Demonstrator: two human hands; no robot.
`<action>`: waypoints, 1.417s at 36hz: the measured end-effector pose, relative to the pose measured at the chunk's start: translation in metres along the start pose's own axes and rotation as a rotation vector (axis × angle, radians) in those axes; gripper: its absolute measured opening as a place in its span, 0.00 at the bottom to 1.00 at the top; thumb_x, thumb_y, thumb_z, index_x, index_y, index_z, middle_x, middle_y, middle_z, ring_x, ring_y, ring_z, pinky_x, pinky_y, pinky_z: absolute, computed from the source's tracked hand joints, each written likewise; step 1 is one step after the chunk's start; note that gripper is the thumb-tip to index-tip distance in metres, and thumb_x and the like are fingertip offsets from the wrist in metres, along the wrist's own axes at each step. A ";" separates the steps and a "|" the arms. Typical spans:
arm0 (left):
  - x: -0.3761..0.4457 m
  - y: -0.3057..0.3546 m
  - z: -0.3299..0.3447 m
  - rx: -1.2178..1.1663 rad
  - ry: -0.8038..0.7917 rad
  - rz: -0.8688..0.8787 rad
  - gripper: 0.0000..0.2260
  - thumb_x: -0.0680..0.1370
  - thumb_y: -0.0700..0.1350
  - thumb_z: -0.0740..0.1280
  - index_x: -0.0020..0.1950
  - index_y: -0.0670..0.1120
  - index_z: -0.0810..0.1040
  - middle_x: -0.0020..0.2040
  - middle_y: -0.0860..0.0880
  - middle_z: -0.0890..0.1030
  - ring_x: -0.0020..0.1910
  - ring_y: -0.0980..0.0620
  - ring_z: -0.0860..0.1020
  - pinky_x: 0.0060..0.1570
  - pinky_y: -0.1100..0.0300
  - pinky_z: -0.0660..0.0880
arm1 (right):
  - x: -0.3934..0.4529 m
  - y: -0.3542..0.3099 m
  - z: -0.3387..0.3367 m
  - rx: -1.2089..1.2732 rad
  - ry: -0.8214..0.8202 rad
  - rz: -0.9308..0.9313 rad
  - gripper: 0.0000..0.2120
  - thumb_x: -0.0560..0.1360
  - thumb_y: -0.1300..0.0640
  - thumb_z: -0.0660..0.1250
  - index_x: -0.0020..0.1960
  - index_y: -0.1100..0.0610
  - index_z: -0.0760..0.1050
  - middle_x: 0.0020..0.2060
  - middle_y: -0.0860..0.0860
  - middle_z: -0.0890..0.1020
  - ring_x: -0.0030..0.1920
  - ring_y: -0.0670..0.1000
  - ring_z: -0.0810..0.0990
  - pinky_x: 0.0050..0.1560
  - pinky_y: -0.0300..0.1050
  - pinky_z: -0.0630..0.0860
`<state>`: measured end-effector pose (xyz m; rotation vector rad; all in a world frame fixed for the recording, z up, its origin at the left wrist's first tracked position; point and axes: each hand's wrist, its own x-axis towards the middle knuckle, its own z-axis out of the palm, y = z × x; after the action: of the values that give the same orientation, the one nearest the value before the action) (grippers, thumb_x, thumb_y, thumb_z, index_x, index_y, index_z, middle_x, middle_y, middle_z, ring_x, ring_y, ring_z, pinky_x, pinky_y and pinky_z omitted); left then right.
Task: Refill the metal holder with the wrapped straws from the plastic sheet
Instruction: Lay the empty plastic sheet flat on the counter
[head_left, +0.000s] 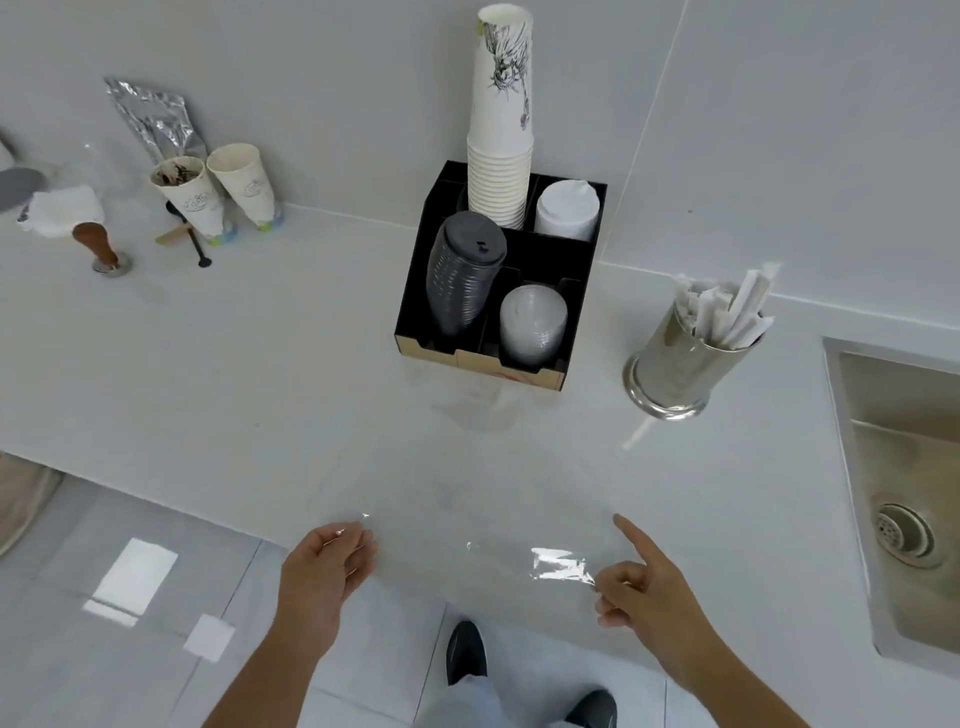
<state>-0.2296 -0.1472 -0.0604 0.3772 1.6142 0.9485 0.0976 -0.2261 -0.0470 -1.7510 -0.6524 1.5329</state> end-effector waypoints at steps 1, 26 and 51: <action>0.003 0.000 -0.002 0.040 0.017 0.007 0.03 0.77 0.37 0.68 0.49 0.42 0.77 0.42 0.40 0.79 0.34 0.50 0.80 0.44 0.54 0.78 | 0.001 0.003 0.002 -0.019 0.018 0.009 0.34 0.74 0.74 0.65 0.75 0.51 0.63 0.32 0.60 0.76 0.31 0.54 0.77 0.38 0.52 0.81; 0.075 0.005 0.035 1.560 -0.409 0.935 0.28 0.78 0.61 0.47 0.77 0.53 0.61 0.79 0.49 0.56 0.78 0.48 0.52 0.76 0.51 0.46 | 0.043 0.013 0.083 -0.976 0.228 -0.589 0.22 0.79 0.51 0.56 0.69 0.59 0.71 0.71 0.58 0.70 0.71 0.57 0.66 0.72 0.52 0.62; 0.080 0.011 0.027 1.609 -0.325 0.813 0.33 0.75 0.66 0.44 0.79 0.57 0.52 0.80 0.53 0.50 0.79 0.51 0.48 0.76 0.51 0.43 | 0.043 0.033 0.042 -1.280 0.248 -0.212 0.33 0.80 0.39 0.39 0.77 0.57 0.57 0.77 0.52 0.61 0.75 0.53 0.61 0.74 0.53 0.49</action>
<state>-0.2298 -0.0754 -0.1054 2.2454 1.5835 -0.1489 0.0610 -0.2065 -0.1018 -2.5370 -1.8572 0.6595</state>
